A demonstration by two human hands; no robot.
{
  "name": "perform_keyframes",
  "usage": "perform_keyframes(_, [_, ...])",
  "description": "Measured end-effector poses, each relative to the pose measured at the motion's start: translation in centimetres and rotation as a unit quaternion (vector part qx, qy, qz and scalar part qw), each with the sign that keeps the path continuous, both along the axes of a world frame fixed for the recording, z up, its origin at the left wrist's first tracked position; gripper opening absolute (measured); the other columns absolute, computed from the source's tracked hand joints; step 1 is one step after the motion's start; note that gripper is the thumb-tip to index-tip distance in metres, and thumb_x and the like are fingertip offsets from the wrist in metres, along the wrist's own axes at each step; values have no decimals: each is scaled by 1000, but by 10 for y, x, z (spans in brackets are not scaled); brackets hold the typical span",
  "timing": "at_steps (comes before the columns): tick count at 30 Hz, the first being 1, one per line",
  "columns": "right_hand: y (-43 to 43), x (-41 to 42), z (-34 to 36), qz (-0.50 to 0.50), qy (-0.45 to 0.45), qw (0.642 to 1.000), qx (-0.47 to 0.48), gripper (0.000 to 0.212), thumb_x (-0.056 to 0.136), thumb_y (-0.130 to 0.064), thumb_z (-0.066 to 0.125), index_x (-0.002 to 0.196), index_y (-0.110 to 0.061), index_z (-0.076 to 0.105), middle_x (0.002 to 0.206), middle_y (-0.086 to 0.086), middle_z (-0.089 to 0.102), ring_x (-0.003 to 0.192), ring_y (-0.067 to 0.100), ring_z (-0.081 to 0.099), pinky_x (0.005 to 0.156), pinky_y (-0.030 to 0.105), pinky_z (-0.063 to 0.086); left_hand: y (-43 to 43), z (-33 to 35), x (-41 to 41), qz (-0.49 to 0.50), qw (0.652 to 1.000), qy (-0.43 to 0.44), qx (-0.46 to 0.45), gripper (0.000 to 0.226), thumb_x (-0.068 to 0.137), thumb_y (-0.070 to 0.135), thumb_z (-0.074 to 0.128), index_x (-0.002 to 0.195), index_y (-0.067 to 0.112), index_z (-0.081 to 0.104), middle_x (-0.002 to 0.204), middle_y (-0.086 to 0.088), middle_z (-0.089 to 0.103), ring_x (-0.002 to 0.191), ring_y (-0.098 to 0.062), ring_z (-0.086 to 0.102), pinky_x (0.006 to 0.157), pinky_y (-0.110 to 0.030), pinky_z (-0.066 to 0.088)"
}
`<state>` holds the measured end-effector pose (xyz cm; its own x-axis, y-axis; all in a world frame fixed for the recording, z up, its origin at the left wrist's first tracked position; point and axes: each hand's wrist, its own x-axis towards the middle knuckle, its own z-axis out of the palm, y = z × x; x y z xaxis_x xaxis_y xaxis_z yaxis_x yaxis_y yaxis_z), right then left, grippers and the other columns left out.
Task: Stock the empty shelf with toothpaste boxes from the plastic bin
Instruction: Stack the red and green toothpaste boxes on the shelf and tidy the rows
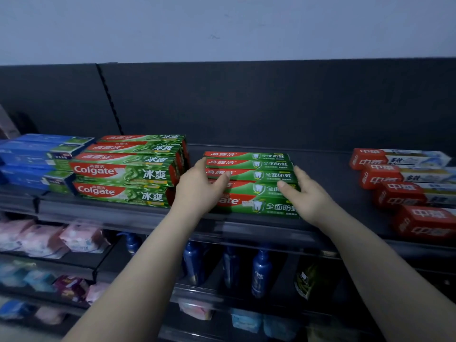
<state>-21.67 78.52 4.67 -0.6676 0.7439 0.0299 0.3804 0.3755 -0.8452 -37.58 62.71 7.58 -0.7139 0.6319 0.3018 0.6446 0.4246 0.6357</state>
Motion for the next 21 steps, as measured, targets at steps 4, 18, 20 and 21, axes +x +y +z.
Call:
perform_keyframes(4, [6,5,0,-28,6,1000,-4,72,95,-42,50,152,-18,14,152,-1,31,139,18,32,112,30,25,6,-7,-9,-26,995,-92,27,66,86,48,59,140,16,39,130,-6,52,114,-23,55,96,-43,48])
perform_keyframes(18, [44,14,12,-91,107,982,-130,57,98,-33,49,149,-20,28,154,2,30,138,23,34,115,43,26,38,-7,-7,-75,877,-463,105,58,93,35,54,145,26,30,118,-8,64,93,-26,69,84,-43,56])
perform_keyframes(20, [50,19,15,-100,127,975,-155,59,96,-37,50,149,-21,29,153,2,33,137,22,37,114,44,29,45,1,-9,-53,882,-450,128,59,91,42,51,143,28,29,123,-9,60,88,-27,70,72,-42,59])
perform_keyframes(21, [53,19,16,-103,134,972,-160,59,96,-39,50,148,-21,30,153,0,33,137,21,37,114,44,29,52,3,-14,-34,887,-439,139,68,85,49,52,145,32,24,133,-9,53,92,-28,69,71,-44,59])
